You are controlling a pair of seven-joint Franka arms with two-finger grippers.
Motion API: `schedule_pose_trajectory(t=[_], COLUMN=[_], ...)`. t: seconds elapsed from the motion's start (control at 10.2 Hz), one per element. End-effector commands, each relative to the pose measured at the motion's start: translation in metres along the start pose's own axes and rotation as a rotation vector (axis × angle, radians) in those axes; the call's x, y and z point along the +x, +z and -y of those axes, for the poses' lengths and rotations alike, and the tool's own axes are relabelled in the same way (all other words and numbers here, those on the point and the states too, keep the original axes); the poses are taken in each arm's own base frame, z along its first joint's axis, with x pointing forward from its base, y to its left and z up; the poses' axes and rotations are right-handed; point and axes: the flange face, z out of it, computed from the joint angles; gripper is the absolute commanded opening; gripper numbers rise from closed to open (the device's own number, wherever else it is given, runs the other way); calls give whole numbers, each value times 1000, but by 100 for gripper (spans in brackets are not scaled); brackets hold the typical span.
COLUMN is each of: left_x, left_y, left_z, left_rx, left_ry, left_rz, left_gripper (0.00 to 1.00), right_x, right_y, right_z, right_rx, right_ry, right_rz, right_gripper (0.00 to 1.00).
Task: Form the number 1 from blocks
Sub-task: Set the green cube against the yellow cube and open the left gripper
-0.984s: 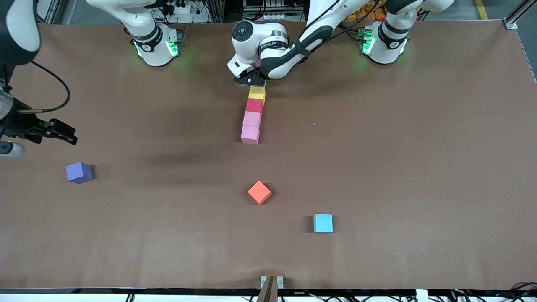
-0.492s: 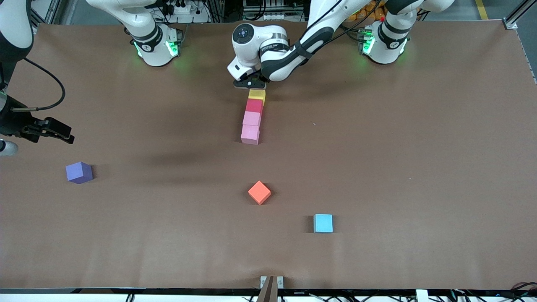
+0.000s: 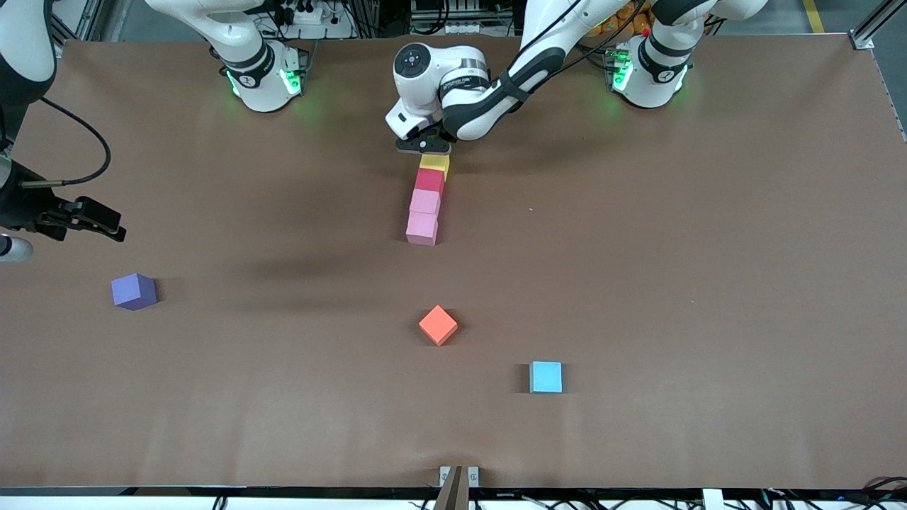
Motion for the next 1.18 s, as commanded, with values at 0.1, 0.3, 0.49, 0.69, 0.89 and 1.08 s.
schedule_pose_trajectory(t=[0.1,0.3,0.49,0.69,0.89,1.08], left_x=[4,7,10,37,120,218], left_y=[2,-5,-38,-94,-168,-231], left_z=[2,3,8,19,72,159], left_rx=[10,16,42,53,42,-8], left_ry=[20,6,-11,-83,-226,-314], left_rz=[-26,-35,-81,-154,-220,-275], left_gripper=[100,100,100,100,100,100], right_x=[0,0,-1,-1,-1,-1], right_y=[-5,-5,-6,-6,-6,-8], right_z=[-5,-5,-5,-4,-5,-6], right_rx=[22,21,20,18,17,14], right_ry=[-16,-16,-18,-20,-18,-17], right_rz=[4,4,7,7,7,4], right_gripper=[100,100,100,100,100,100])
